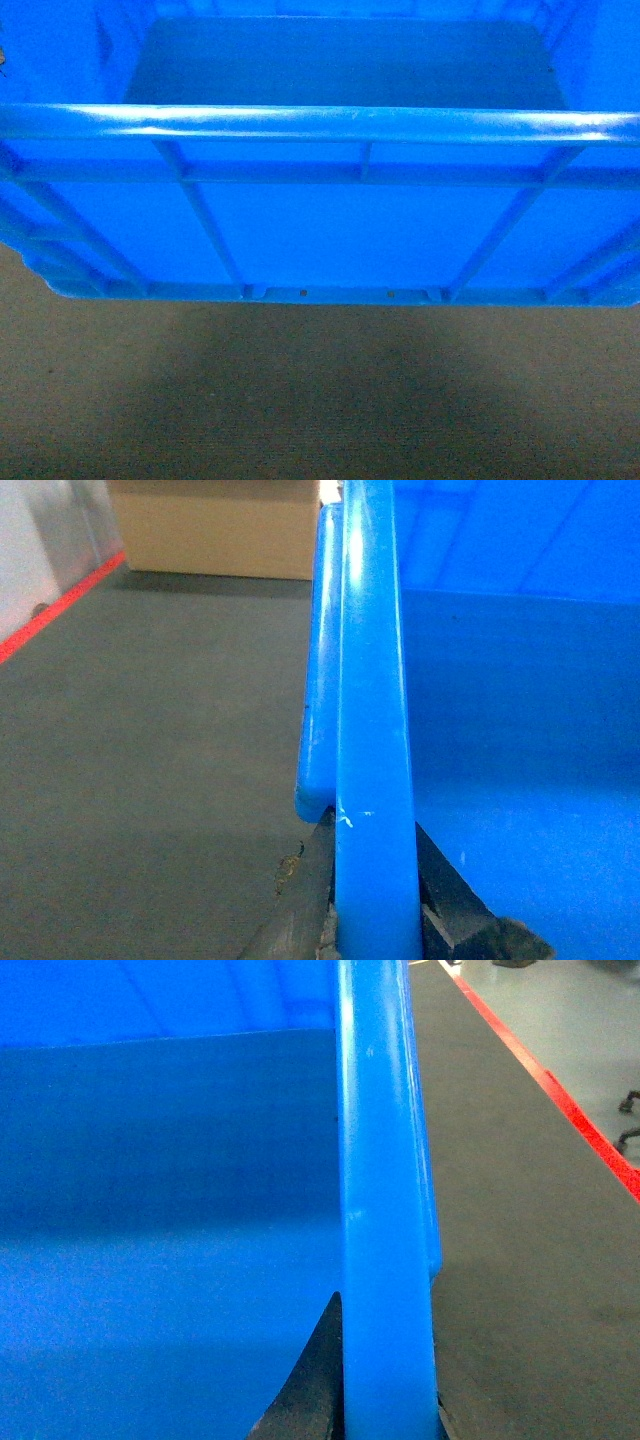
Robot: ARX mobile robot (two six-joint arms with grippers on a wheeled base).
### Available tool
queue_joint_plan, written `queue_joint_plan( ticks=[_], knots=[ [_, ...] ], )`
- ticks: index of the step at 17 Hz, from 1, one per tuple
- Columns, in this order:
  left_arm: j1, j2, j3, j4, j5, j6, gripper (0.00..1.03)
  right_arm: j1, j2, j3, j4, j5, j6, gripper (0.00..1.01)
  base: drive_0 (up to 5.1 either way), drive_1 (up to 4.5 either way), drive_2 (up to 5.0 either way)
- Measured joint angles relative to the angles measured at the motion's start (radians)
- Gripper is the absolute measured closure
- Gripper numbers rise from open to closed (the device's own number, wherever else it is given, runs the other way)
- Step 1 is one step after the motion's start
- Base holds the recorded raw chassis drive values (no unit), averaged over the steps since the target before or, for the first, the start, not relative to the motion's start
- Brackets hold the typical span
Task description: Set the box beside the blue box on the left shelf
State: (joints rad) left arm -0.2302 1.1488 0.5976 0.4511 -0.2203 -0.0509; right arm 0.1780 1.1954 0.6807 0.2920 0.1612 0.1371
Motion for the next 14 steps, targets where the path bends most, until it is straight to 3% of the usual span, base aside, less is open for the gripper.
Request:
queue_joint_plan(
  ticks=[14],
  knots=[
    [-0.002, 0.000, 0.000, 0.000, 0.002, 0.000, 0.94, -0.001, 0.000, 0.000, 0.000, 0.003, 0.000, 0.93, -1.6, -1.61, -1.6]
  ],
)
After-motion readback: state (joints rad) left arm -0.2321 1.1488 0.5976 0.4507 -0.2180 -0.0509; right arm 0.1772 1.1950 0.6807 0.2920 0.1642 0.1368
